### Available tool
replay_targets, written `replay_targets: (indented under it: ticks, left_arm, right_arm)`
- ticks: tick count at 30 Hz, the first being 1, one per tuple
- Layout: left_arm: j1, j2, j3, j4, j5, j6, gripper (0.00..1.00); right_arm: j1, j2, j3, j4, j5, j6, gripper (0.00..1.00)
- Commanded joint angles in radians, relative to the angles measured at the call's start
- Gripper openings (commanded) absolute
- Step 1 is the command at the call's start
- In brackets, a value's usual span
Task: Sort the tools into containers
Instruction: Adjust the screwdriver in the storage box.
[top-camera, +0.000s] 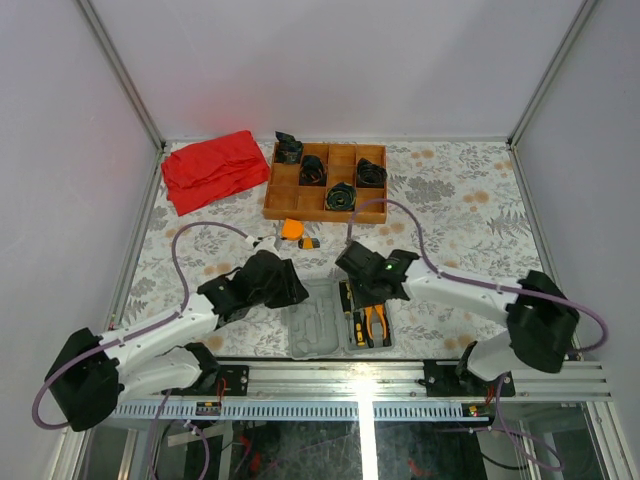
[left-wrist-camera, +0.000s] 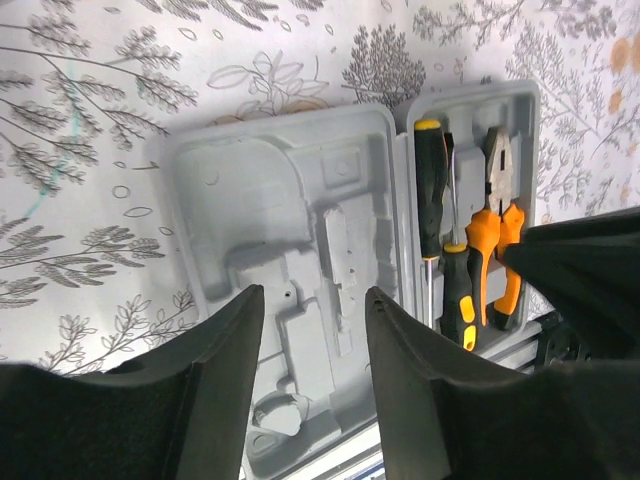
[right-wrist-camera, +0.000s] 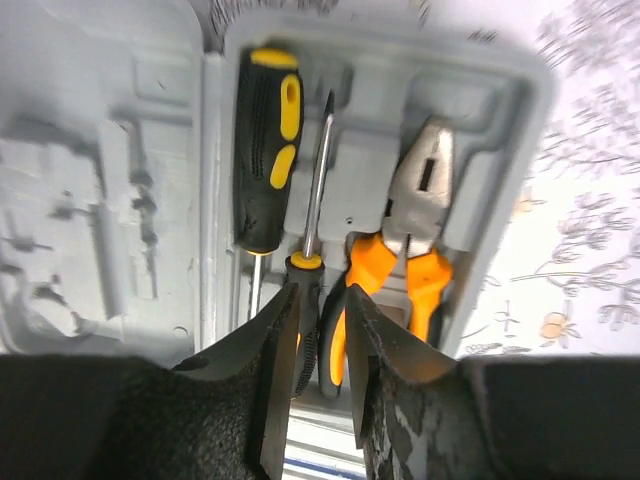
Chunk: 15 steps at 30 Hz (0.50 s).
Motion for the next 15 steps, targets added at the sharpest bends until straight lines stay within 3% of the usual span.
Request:
replay_targets:
  ticks: [1,7,15]
  left_arm:
    - [0.040,-0.059,0.000,-0.043,-0.043,0.022,0.46]
    - [0.085,-0.110,-0.027,-0.115,-0.077,0.002,0.48]
    - [0.092,-0.086,-0.092,-0.092,-0.001,0.016,0.51]
  right_arm:
    - [-0.018,-0.148,0.010,-0.025,0.204,-0.004,0.33]
    - [-0.136,-0.221,-0.122,-0.057,0.192,0.021,0.35]
    - [-0.179,-0.255,-0.278,0.120,-0.067,-0.032,0.38]
